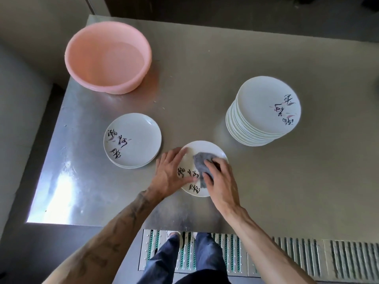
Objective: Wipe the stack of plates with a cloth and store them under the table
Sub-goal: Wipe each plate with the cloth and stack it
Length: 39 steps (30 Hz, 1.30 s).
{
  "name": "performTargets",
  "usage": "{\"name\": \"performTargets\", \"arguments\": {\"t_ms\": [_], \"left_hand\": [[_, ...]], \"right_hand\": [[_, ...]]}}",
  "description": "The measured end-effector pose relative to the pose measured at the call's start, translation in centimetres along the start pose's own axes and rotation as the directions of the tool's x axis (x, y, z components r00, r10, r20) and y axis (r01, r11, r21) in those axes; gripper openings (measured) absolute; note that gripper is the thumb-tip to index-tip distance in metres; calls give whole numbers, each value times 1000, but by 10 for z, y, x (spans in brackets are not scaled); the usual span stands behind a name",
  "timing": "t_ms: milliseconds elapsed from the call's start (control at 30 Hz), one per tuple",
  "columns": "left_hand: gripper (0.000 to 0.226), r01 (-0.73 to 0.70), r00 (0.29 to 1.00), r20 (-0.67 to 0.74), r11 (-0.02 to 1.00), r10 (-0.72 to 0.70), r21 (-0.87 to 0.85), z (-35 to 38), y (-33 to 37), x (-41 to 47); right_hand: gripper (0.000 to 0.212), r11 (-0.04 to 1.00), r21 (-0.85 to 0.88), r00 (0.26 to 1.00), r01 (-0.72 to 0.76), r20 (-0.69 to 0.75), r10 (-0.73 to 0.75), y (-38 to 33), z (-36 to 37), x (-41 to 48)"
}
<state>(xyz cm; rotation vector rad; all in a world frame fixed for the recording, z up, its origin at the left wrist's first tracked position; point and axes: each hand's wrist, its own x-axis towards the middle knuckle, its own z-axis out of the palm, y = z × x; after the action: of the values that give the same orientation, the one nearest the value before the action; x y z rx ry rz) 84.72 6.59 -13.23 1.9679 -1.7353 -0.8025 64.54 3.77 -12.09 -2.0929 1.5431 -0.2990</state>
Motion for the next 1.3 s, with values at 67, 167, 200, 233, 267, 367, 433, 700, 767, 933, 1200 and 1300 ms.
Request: {"name": "performTargets", "arguments": {"t_ms": [67, 167, 200, 233, 267, 367, 433, 700, 767, 933, 1200, 1300], "left_hand": [[118, -50, 996, 69, 998, 47, 44, 3, -8, -7], [126, -74, 996, 48, 997, 73, 36, 10, -14, -11], [126, -76, 997, 32, 996, 75, 44, 11, -14, -11], [124, -83, 996, 21, 995, 82, 51, 11, -14, -11], [123, -93, 996, 19, 994, 92, 58, 11, -13, -12], [127, -111, 993, 49, 992, 108, 67, 9, -13, -13], [129, -102, 993, 57, 993, 99, 57, 8, -12, -13], [128, -87, 996, -3, 995, 88, 54, 11, -11, -14], [131, -86, 996, 8, 994, 85, 65, 12, -12, -14], [140, -48, 997, 65, 994, 42, 99, 14, -13, -12], [143, -88, 993, 95, 986, 75, 139, 10, -11, -13], [144, -80, 992, 103, 988, 67, 133, 10, -11, -13]], "right_hand": [[46, 999, -42, 1000, 14, -21, -14, 0, 4, 7], [47, 992, -108, 997, 69, -22, -72, -7, 12, 21], [48, 989, -117, 996, 94, 4, -94, -11, 16, 24], [48, 984, -116, 991, 133, 44, -129, -13, 19, 24], [47, 975, -115, 980, 192, 85, -182, -15, 21, 20], [42, 921, -130, 924, 368, 161, -347, -4, 16, 7], [46, 927, -157, 937, 341, 129, -323, 4, 8, 14], [46, 923, -116, 924, 367, 158, -347, -14, 22, 20], [46, 907, -127, 909, 402, 179, -377, -8, 19, 21], [47, 927, -250, 960, 279, 93, -264, 12, 0, 39], [50, 934, -232, 958, 271, 157, -239, 27, -8, -21], [50, 961, -230, 987, 157, 61, -146, 9, -2, 15]]}}
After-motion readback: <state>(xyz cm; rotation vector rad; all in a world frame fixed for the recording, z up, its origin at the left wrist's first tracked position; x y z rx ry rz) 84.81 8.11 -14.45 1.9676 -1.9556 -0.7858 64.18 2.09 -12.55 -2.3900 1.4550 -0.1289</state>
